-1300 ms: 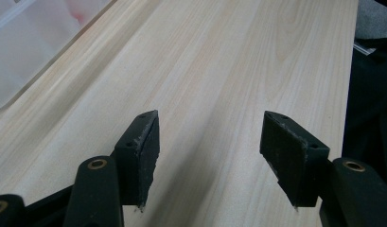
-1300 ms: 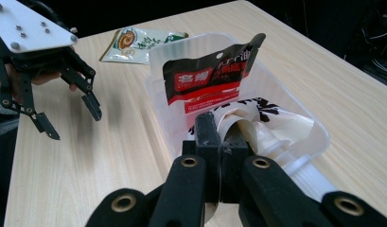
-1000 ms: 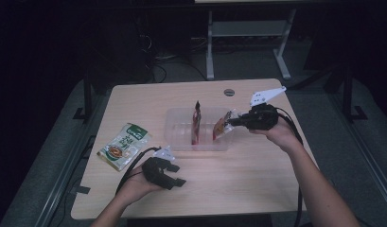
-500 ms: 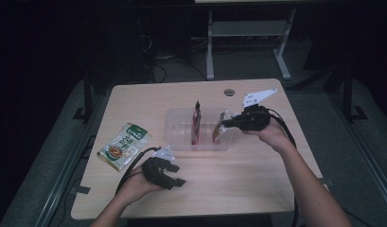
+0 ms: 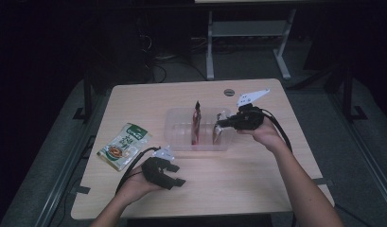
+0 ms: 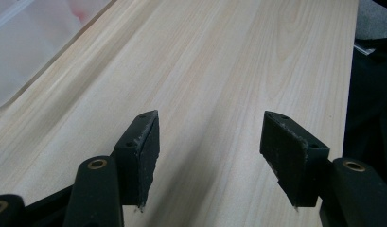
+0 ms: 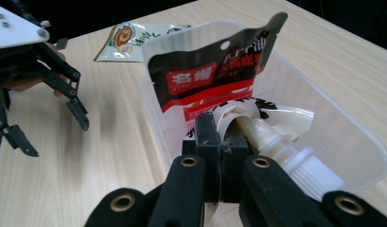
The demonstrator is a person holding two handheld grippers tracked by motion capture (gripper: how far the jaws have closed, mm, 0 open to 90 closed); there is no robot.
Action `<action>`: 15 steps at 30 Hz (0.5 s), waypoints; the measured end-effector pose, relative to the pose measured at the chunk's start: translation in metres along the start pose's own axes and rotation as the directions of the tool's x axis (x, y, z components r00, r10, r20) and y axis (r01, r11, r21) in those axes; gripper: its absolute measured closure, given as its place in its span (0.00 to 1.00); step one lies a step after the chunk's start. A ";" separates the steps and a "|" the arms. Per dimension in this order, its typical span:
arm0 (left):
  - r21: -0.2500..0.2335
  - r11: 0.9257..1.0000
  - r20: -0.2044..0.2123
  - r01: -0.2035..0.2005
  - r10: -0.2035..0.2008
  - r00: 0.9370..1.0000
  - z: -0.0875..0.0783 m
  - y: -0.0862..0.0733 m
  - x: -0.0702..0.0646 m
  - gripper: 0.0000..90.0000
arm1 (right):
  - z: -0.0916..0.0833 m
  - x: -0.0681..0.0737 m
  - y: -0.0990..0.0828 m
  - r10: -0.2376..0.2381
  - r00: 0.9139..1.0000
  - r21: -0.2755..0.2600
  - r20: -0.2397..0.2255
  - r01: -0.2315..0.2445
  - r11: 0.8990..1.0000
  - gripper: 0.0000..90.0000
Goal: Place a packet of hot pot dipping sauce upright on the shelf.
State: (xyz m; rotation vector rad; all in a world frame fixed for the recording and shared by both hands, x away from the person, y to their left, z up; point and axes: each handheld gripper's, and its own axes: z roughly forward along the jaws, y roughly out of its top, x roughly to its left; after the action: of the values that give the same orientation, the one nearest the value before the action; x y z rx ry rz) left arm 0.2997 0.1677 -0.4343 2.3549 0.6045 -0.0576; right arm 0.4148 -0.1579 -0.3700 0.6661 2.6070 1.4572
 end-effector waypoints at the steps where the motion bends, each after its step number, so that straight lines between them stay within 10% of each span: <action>1: 0.001 1.000 0.000 -0.001 0.001 1.000 0.000 0.000 0.000 0.42 | 0.002 -0.001 0.000 0.001 1.000 0.000 0.000 -0.001 1.000 0.99; 15: 0.005 1.000 0.000 0.002 -0.002 1.000 0.000 0.000 0.001 0.42 | 0.017 -0.011 -0.003 0.035 0.999 0.015 0.007 -0.036 0.999 0.99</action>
State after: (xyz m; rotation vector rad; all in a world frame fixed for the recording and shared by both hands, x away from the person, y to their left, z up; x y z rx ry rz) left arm 0.3004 0.1686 -0.4346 2.3588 0.6081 -0.0598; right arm 0.4283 -0.1508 -0.3832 0.7215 2.6165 1.4432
